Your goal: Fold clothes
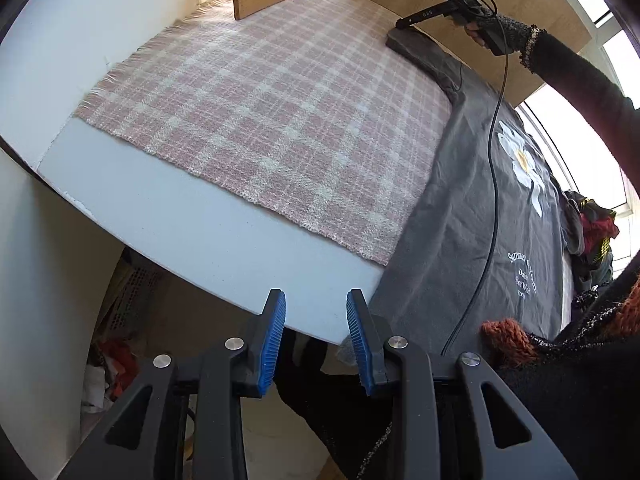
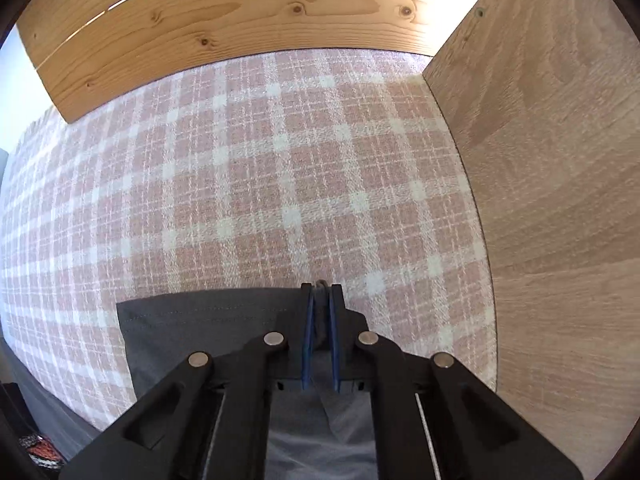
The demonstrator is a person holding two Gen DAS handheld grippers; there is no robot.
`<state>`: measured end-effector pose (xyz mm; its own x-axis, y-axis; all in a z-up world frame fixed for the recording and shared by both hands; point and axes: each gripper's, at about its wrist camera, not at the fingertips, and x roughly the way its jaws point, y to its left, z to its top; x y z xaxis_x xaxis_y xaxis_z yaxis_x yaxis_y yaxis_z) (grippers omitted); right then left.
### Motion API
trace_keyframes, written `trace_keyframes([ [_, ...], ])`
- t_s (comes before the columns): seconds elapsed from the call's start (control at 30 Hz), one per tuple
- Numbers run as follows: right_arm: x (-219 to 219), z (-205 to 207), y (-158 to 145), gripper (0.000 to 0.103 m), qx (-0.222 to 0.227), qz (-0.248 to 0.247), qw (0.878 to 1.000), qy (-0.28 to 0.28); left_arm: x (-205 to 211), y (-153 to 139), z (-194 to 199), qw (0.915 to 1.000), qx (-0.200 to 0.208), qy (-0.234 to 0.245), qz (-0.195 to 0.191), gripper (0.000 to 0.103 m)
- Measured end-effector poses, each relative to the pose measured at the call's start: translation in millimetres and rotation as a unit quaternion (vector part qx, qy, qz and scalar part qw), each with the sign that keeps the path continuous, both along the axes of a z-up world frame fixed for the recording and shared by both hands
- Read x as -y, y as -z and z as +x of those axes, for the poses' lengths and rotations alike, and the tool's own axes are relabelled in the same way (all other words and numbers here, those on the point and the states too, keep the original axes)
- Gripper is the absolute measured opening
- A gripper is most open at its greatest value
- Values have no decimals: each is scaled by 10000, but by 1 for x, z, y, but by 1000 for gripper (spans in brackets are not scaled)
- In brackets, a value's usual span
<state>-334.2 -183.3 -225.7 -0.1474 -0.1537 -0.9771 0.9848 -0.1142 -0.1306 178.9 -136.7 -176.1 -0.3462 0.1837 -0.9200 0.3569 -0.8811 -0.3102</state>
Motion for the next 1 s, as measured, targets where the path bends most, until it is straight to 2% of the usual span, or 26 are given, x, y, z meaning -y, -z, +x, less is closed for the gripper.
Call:
trace_keyframes([
  [0.1,-11,19,-5,7,-811,20,9967,54,-5,3,2,9991,70,343,-219,30],
  [0.17,-19,28,-11,7,-1100,-16,9938,167,-8,4,3,9980,68,564,-281,30],
  [0.3,-30,50,-23,7,-1378,-51,9895,433,-19,8,2,9946,25,990,-311,31],
  [0.37,-32,52,-31,7,-1441,-108,9884,462,-24,10,2,9922,4,1202,-326,35],
  [0.5,-41,53,-44,7,-1560,-247,9862,497,-36,13,-3,9867,-57,1585,-368,36],
  [0.73,-56,53,-68,7,-1763,-514,9814,558,-58,27,-8,9854,31,1633,-476,36],
  [0.87,-65,56,-78,7,-1911,-725,9770,611,-60,20,4,9895,-39,1276,-685,36],
  [1.0,-68,61,-79,7,-1895,-946,9748,703,-63,14,18,9924,-124,1018,-678,36],
])
